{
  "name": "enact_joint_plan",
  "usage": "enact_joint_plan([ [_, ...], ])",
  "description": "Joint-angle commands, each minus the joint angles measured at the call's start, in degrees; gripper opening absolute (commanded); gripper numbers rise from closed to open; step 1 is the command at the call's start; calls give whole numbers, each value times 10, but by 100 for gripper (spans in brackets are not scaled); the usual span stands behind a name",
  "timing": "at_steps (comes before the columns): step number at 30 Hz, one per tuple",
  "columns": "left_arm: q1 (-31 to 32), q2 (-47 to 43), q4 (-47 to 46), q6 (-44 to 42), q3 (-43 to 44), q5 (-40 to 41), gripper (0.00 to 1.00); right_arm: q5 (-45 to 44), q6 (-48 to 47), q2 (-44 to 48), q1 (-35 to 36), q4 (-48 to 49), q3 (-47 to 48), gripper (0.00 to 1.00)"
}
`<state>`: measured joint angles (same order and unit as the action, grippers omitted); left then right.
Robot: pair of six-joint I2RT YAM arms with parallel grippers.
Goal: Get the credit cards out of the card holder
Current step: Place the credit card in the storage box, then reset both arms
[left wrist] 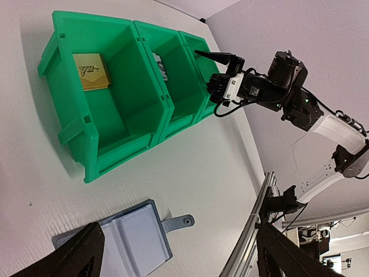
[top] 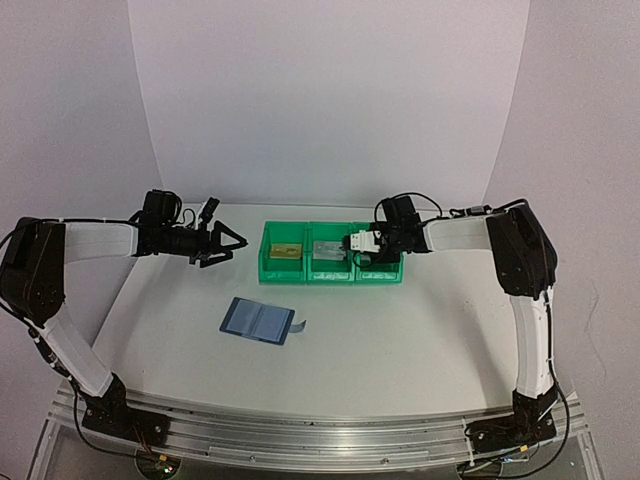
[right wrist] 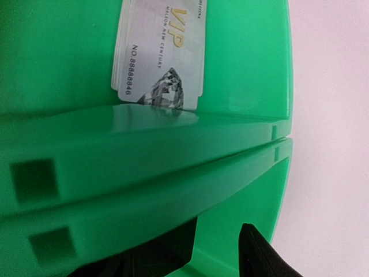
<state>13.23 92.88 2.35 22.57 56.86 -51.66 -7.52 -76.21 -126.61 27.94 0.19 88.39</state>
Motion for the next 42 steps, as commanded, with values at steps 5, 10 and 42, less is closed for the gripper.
enact_joint_plan([
  [5, 1, -8, -38, 2, 3, -1, 91, 46, 62, 60, -1, -36, 51, 64],
  [10, -1, -14, -38, -8, 6, 5, 91, 91, 185, 106, -11, -64, 63, 64],
  [42, -106, -317, -305, -62, -408, 601, 100, -90, 932, 643, -249, 170, -587, 73],
])
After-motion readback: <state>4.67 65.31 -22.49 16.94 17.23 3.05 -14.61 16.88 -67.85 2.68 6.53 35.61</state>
